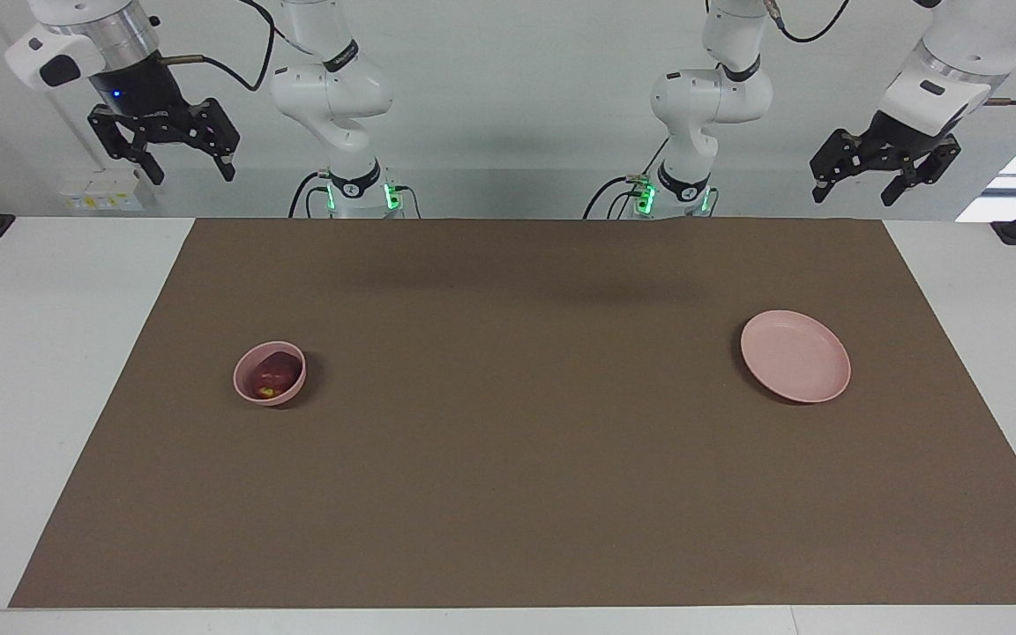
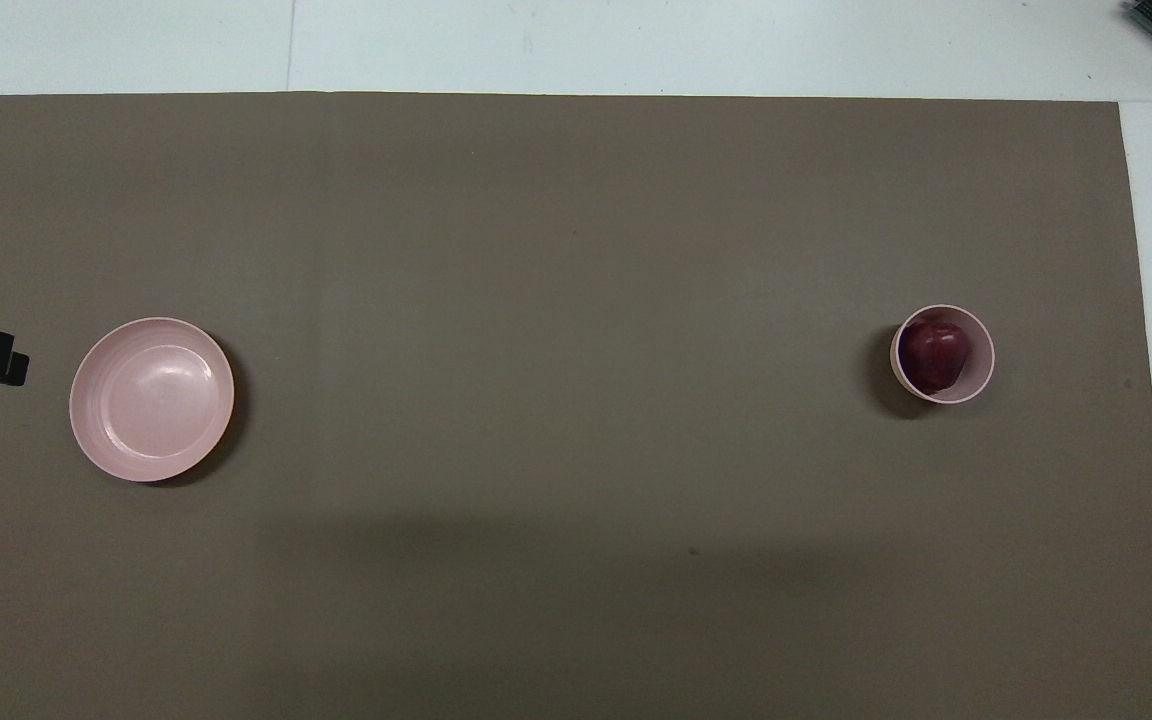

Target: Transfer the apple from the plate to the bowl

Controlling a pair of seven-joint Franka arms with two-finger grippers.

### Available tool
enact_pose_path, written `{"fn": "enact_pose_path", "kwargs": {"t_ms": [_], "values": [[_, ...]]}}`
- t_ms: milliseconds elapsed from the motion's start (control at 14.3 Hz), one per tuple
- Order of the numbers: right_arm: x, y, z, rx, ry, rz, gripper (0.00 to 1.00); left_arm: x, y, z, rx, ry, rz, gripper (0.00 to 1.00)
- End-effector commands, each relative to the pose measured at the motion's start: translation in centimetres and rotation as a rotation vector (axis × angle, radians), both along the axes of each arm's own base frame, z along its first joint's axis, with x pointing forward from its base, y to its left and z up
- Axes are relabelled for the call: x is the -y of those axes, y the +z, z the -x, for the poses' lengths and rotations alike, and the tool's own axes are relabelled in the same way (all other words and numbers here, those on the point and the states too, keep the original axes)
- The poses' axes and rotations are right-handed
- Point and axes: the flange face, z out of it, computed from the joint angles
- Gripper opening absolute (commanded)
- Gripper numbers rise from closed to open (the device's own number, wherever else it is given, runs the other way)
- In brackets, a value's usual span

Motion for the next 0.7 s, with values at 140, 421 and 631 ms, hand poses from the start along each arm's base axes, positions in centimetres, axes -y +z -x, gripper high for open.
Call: {"fn": "enact_pose_path", "kwargs": {"t_ms": [140,421,631], "values": [[0.1,-0.4,0.7,-0.011,0.001,0.045,1.0,-0.3,0.0,0.6,0.01,0.0,-0.006,1.0],[-1.6,-0.2,0.6,-0.011,0.04,0.12,1.0,-0.3,0.0,0.6,0.006,-0.004,-0.008,1.0],[-1.8,-0.2,0.6,-0.006,0.031,0.06,1.0,-0.5,0.1,0.5,0.019,0.008,-0.006,1.0]]}}
